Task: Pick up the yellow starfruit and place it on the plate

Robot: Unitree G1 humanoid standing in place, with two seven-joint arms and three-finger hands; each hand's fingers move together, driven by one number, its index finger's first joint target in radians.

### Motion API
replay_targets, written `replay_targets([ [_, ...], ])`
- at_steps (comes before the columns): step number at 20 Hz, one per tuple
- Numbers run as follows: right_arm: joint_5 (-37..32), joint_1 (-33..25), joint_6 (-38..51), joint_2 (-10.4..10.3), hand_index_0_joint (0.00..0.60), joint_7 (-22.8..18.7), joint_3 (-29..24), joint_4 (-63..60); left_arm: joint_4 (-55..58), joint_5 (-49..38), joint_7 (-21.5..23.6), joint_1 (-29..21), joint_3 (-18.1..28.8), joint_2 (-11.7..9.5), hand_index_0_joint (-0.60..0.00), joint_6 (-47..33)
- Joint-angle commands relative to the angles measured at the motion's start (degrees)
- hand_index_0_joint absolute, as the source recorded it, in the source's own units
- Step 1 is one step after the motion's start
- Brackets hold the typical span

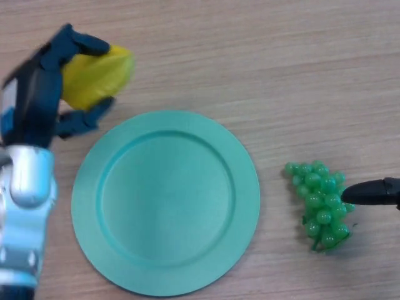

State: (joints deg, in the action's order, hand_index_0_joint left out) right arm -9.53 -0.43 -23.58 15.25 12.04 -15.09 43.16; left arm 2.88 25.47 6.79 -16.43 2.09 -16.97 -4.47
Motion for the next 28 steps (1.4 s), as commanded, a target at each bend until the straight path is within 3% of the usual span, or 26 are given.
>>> replay_targets([
  [1, -2.2, -2.4, 6.3, 2.2, 0.0, -1.6, -1.2, 1.9, 8.8, -2.5, -3.0, 2.0, 1.2, -0.1, -0.6, -0.8],
  [4, -0.6, -2.7, 8.5, 2.1, 0.0, -1.0, 1.0, 0.6, 14.6, -2.0, -9.5, 7.9, -1.9, 2.9, -0.6, 4.3],
  [7, 0.0, -2.8, 9.6, 1.8, 0.0, -0.4, 1.6, -0.3, 19.2, -8.9, -14.0, 11.4, -2.9, 4.1, -0.6, 14.4],
  [10, -0.6, -2.9, 9.1, 1.8, 0.0, -0.6, 1.8, -0.7, 16.3, -6.7, -12.4, 12.5, -2.1, 3.5, -0.6, 9.9],
  [15, 0.0, -3.6, 7.5, 1.6, 0.0, -0.4, 3.7, 0.0, 17.8, -9.2, -11.0, 12.2, -1.8, 4.3, -0.6, 18.4],
  [16, 0.1, -3.4, 7.3, 1.6, 0.0, -0.3, 3.8, 0.1, 18.6, -10.8, -11.4, 12.3, -1.7, 4.4, -0.55, 20.4],
  [17, 0.1, -3.4, 7.3, 1.5, 0.0, -0.3, 3.8, 0.2, 18.8, -11.1, -11.4, 12.3, -1.8, 4.4, -0.451, 20.7],
  [18, 0.0, -3.3, 7.0, 1.4, 0.0, -0.3, 3.9, 0.5, 19.1, -11.0, -11.6, 12.5, -2.1, 4.2, -0.3, 21.0],
  [19, -0.3, -3.2, 6.7, 1.3, 0.0, -0.4, 4.0, 0.8, 19.3, -10.0, -12.4, 12.8, -2.6, 3.9, -0.201, 20.9],
  [20, -0.7, -3.1, 6.1, 1.1, 0.0, -0.6, 4.5, 1.4, 20.2, -6.8, -15.1, 13.9, -3.5, 3.3, -0.05, 20.4],
  [21, -0.8, -3.2, 5.4, 1.1, 0.0, -0.6, 4.8, 1.6, 20.9, -5.1, -16.7, 14.6, -3.9, 3.4, 0.0, 20.0],
  [25, -0.5, -3.4, 5.2, 1.0, 0.0, -1.1, 4.7, 1.9, 25.2, -6.6, -18.3, 15.2, -4.3, 4.1, 0.0, 21.8],
  [27, 0.7, -4.0, 5.5, 1.1, 0.0, -2.0, 4.9, 1.3, 29.9, -11.0, -19.6, 14.3, -2.5, 4.2, 0.0, 27.2],
  [28, 1.7, -4.7, 4.9, 1.3, 0.0, -2.8, 5.1, 0.5, 31.8, -14.6, -18.1, 13.7, -1.2, 4.3, 0.0, 28.2],
])
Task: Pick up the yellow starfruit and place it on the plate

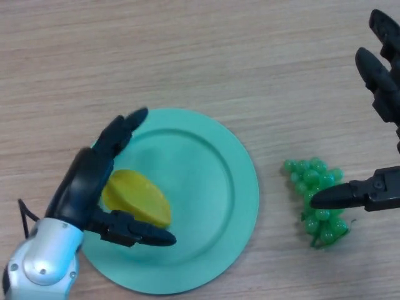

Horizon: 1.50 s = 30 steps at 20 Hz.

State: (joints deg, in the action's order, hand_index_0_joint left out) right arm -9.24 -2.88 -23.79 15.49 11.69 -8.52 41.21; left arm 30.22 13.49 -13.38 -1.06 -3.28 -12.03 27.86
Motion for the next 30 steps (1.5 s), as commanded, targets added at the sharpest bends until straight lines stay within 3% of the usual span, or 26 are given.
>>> replay_targets([
  [1, 1.7, -2.7, 4.7, 1.0, 0.0, -3.2, -1.4, 1.8, 5.1, -4.6, 3.2, -1.7, 5.0, -0.9, 0.0, -5.9],
  [5, 2.9, -3.9, 4.5, 0.5, 0.0, -5.5, 0.9, -0.5, 4.2, -15.5, 5.6, -2.5, 10.8, -2.3, 0.0, -16.5],
  [8, 2.2, -5.6, 4.2, 0.2, 0.0, -6.4, 1.7, -1.4, -0.2, -22.8, 8.1, -5.7, 16.4, -5.1, 0.0, -22.5],
  [13, 0.2, -5.9, 6.6, -0.2, 0.0, -7.2, 2.1, -2.3, -4.8, -32.3, 11.9, -7.8, 19.0, -7.4, 0.0, -22.5],
  [17, -1.4, -6.4, 9.8, 0.3, 0.0, -6.7, 1.1, -5.4, -5.6, -30.2, 12.3, -9.0, 18.1, -8.3, 0.0, -21.5],
  [22, -1.3, -6.8, 10.5, 1.7, 0.0, -6.7, -0.7, -5.5, -3.1, -24.8, 11.6, -9.6, 16.1, -7.6, 0.0, -18.3],
  [24, -1.6, -7.1, 10.5, 1.9, 0.0, -6.8, -1.1, -5.9, -2.9, -22.6, 11.2, -9.0, 15.3, -6.9, 0.0, -20.6],
  [30, -0.8, -7.9, 8.7, 0.8, 0.0, -6.9, 1.7, -6.1, -0.7, -20.9, 8.1, -5.4, 17.1, -6.3, 0.0, -21.7],
])
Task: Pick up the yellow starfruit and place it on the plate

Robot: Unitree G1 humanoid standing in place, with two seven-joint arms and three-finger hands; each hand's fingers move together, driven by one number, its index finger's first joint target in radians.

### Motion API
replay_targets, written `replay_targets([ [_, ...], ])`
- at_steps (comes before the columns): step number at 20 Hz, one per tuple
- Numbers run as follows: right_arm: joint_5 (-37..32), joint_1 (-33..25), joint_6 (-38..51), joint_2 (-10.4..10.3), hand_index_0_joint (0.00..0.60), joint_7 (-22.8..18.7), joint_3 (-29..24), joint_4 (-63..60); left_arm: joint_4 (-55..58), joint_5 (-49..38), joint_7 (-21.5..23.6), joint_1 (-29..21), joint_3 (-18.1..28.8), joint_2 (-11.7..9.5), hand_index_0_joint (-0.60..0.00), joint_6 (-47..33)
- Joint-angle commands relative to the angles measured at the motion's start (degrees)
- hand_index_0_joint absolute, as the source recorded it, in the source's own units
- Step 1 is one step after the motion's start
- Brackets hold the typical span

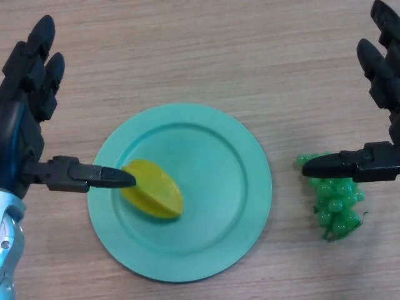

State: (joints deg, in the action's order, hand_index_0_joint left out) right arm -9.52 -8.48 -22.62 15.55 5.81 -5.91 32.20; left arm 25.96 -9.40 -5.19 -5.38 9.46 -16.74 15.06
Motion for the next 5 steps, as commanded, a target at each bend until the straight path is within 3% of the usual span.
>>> replay_targets([
  [1, -0.2, -2.3, 7.9, 0.6, 0.0, -1.0, -0.5, 2.6, 3.6, 1.9, 0.0, -1.0, 4.5, -1.7, 0.0, -8.3],
  [5, 0.9, -2.5, 7.7, 0.2, 0.0, -0.4, 0.6, 2.5, 3.7, 1.8, 1.1, -1.6, 5.1, -2.0, 0.0, -7.1],
])
